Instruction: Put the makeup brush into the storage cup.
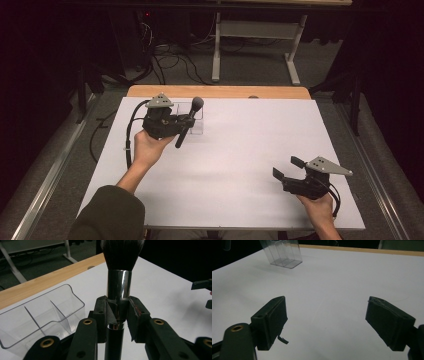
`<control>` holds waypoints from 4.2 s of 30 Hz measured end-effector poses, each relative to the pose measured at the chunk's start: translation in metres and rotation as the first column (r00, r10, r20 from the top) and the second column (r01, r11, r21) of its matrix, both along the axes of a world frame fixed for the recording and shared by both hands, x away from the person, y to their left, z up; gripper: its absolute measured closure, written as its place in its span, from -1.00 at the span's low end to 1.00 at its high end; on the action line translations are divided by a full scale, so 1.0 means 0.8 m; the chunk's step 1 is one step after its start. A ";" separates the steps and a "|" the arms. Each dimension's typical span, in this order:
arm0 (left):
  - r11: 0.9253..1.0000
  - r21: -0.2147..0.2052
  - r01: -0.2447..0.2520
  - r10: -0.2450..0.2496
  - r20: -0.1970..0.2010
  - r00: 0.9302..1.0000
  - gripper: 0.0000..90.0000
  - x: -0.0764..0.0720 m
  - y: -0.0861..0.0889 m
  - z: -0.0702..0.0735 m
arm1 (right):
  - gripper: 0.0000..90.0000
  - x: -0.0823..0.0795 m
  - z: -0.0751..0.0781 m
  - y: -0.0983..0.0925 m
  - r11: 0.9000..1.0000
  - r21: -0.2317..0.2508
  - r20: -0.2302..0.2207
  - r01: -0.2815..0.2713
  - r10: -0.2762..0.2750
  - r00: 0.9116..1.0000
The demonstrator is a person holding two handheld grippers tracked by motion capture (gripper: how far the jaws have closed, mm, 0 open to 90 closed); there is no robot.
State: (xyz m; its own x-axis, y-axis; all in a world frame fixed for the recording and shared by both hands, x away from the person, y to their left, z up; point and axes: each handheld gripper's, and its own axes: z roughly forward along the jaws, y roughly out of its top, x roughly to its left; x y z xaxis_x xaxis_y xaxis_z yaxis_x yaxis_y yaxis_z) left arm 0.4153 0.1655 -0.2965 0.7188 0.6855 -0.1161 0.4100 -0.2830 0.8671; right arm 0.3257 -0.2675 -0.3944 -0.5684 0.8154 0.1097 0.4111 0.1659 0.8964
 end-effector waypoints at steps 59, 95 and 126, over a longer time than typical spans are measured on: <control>0.991 -0.015 -0.136 0.136 0.028 0.990 0.57 0.066 -0.006 0.004 | -0.58 0.002 -0.001 0.000 1.000 -0.002 -0.012 -0.003 0.003 1.000; 0.977 -0.013 -0.213 0.213 0.059 0.975 0.57 0.108 -0.027 -0.002 | -0.58 0.002 -0.001 0.000 1.000 0.005 -0.014 -0.017 0.017 1.000; 0.961 -0.006 -0.276 0.275 0.058 0.960 0.57 0.129 -0.022 -0.023 | -0.58 0.001 -0.002 0.001 1.000 0.008 -0.018 -0.022 0.022 1.000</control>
State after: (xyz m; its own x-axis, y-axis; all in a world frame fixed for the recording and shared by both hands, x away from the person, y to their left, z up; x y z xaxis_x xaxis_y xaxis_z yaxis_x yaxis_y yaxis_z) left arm 0.5186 0.1482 -0.3150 0.5074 0.8581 -0.0786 0.4218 -0.1679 0.8910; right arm 0.3267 -0.2669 -0.3956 -0.5838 0.8019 0.1269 0.4240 0.1678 0.8900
